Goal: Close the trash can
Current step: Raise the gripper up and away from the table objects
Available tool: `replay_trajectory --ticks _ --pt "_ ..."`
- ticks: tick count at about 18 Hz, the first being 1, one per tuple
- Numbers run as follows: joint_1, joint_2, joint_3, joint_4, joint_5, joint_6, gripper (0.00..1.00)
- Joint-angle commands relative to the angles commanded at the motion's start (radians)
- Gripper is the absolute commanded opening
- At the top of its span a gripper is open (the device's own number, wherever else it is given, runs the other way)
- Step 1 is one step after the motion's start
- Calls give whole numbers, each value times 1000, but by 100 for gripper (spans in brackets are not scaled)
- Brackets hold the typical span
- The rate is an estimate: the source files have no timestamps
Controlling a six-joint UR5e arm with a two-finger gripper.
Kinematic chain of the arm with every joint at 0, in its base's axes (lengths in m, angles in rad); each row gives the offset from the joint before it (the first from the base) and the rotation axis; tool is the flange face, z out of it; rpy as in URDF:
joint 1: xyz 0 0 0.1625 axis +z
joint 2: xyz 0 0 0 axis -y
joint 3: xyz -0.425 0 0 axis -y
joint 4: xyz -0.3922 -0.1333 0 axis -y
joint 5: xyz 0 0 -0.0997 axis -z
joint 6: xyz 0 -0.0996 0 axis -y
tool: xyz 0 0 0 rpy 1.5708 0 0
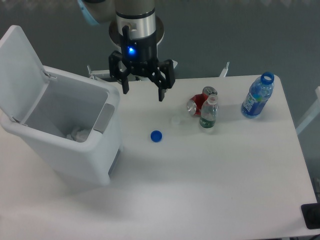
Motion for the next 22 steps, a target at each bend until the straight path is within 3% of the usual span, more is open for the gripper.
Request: replay_trajectory --ticks 12,22 --pt "20 29 -3 23 -28 18 100" --pt "-18 153 9 20 -31 -98 100"
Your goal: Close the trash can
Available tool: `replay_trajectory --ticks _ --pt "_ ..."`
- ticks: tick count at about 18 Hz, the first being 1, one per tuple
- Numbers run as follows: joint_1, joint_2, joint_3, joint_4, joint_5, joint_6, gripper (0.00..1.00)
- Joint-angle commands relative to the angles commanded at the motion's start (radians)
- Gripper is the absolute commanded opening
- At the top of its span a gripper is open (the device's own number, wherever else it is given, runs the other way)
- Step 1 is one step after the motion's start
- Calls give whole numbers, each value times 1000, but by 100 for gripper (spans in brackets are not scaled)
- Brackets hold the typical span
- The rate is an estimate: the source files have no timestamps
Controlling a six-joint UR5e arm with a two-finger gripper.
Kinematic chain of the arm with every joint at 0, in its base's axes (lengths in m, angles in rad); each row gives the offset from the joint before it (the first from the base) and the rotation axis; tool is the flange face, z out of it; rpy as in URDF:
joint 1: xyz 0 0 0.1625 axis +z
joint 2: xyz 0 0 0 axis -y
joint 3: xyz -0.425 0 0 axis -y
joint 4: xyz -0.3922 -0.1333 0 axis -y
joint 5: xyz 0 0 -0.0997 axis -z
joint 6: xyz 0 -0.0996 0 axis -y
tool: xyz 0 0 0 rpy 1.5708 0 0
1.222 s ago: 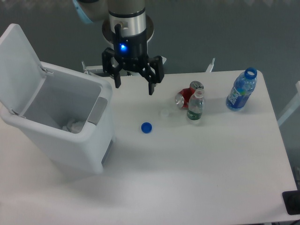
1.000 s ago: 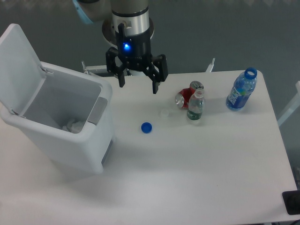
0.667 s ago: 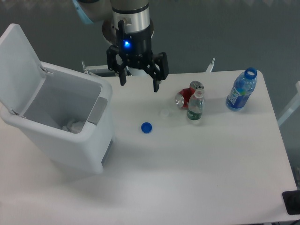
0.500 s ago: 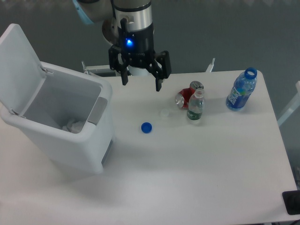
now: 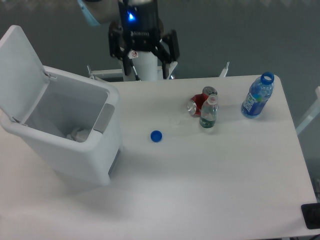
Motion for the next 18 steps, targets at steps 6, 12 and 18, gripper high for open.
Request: replay_trajectory --ticks 6,12,18 --pt "-58 52 3 3 -58 -153 100" --pt "-60 101 35 11 -184 -259 100" --pt "-95 114 41 11 -307 -259 100"
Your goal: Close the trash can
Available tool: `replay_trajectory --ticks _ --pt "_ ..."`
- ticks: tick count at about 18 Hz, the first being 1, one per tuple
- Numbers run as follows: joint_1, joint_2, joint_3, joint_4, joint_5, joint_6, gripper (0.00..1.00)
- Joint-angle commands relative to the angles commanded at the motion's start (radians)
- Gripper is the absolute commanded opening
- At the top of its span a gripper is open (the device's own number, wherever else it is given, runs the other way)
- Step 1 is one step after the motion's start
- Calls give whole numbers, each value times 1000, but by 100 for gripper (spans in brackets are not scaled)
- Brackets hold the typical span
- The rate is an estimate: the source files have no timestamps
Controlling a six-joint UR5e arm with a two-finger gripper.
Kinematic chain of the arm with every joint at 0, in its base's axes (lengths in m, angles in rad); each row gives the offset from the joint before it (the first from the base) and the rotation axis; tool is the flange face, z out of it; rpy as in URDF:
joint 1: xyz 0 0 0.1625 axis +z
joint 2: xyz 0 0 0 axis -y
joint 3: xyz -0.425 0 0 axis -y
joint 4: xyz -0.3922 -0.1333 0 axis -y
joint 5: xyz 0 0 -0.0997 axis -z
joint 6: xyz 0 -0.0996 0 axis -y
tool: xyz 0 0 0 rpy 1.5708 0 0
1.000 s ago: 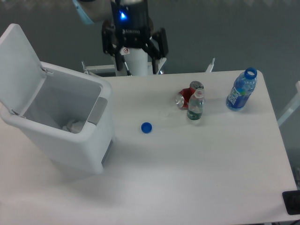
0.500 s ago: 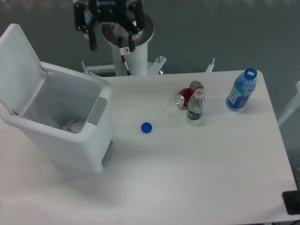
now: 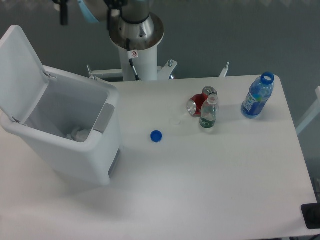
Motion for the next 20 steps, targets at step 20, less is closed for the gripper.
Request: replay_trajectory --ticks 20 --pt "-167 -12 -44 38 -226 0 100"
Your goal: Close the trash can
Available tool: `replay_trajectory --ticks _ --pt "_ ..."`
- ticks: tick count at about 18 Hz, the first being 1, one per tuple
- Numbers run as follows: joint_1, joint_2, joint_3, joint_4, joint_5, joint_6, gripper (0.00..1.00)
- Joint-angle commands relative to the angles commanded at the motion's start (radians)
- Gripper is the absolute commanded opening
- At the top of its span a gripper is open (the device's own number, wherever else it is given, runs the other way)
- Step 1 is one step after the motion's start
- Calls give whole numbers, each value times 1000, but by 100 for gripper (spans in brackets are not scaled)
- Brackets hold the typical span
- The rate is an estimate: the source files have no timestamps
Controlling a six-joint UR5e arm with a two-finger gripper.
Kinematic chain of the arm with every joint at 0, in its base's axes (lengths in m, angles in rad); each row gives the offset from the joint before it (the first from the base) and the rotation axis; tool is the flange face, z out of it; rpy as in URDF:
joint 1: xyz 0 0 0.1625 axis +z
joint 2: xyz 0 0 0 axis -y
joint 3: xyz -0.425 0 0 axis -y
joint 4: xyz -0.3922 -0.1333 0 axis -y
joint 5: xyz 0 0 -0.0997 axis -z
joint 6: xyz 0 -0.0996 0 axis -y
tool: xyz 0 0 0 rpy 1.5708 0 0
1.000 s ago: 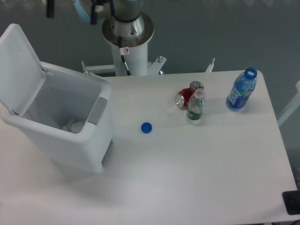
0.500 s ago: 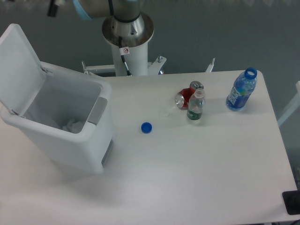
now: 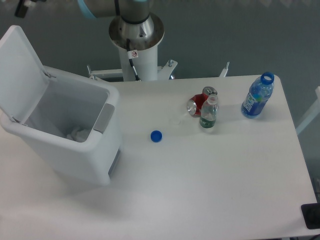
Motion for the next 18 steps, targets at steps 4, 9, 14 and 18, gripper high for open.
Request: replay_trajectory --ticks 4,9,14,18 --pt "-26 3 -5 0 0 2 100" --pt "-49 -8 -6 5 -21 5 100" --pt "-64 -20 -5 5 -29 5 100" --pt "-89 -50 -2 6 -34 9 100"
